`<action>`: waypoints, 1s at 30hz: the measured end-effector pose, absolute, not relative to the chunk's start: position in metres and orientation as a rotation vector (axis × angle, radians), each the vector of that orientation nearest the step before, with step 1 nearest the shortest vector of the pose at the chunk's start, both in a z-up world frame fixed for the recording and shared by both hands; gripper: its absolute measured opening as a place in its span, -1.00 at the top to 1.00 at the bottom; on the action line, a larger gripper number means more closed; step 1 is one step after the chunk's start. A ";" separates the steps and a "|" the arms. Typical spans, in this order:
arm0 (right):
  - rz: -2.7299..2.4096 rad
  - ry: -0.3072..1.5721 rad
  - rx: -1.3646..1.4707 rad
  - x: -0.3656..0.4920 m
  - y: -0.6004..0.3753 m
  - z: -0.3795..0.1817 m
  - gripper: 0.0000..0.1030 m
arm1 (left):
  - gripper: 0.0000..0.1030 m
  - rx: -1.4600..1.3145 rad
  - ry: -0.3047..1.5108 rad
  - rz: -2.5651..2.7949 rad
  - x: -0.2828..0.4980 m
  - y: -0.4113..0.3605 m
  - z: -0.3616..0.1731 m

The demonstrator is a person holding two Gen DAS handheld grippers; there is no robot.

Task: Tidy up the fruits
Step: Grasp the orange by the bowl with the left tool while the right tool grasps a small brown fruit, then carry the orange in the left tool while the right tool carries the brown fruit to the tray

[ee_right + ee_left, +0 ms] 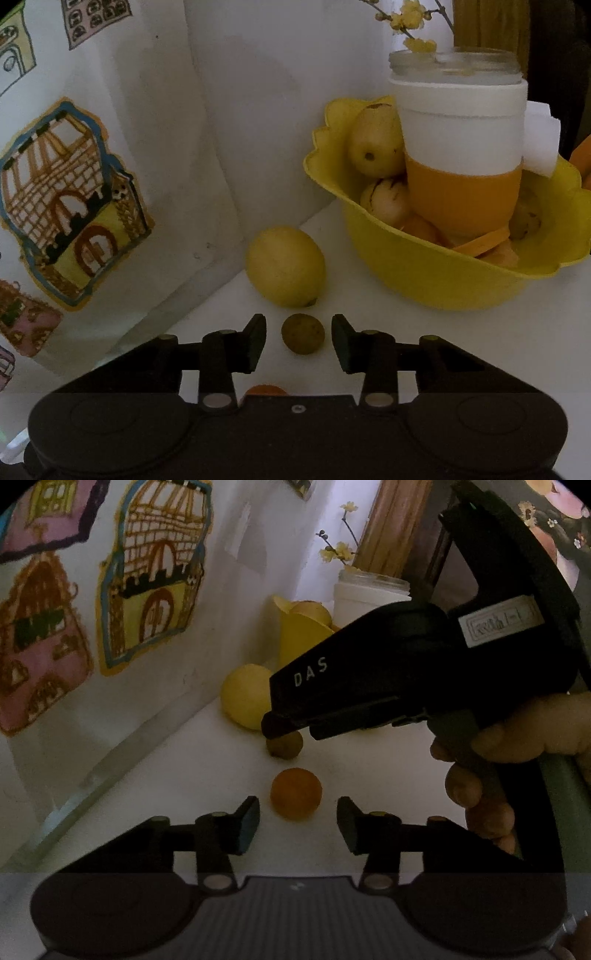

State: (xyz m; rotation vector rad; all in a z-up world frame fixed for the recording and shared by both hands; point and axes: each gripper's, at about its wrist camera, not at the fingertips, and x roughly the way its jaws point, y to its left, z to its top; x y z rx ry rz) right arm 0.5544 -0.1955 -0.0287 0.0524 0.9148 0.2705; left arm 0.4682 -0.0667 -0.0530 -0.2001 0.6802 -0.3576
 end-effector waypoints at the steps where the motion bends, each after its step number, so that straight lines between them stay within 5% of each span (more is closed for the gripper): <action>1: 0.270 0.915 0.051 0.555 -0.195 -0.030 0.23 | 0.05 -0.207 0.683 -0.357 0.469 -0.067 -0.054; 11: 0.269 0.922 0.026 0.560 -0.191 -0.035 0.45 | 0.35 -0.227 0.680 -0.348 0.477 -0.067 -0.056; 30: 0.294 0.887 0.020 0.551 -0.193 -0.039 0.48 | 0.38 -0.219 0.694 -0.326 0.461 -0.061 -0.052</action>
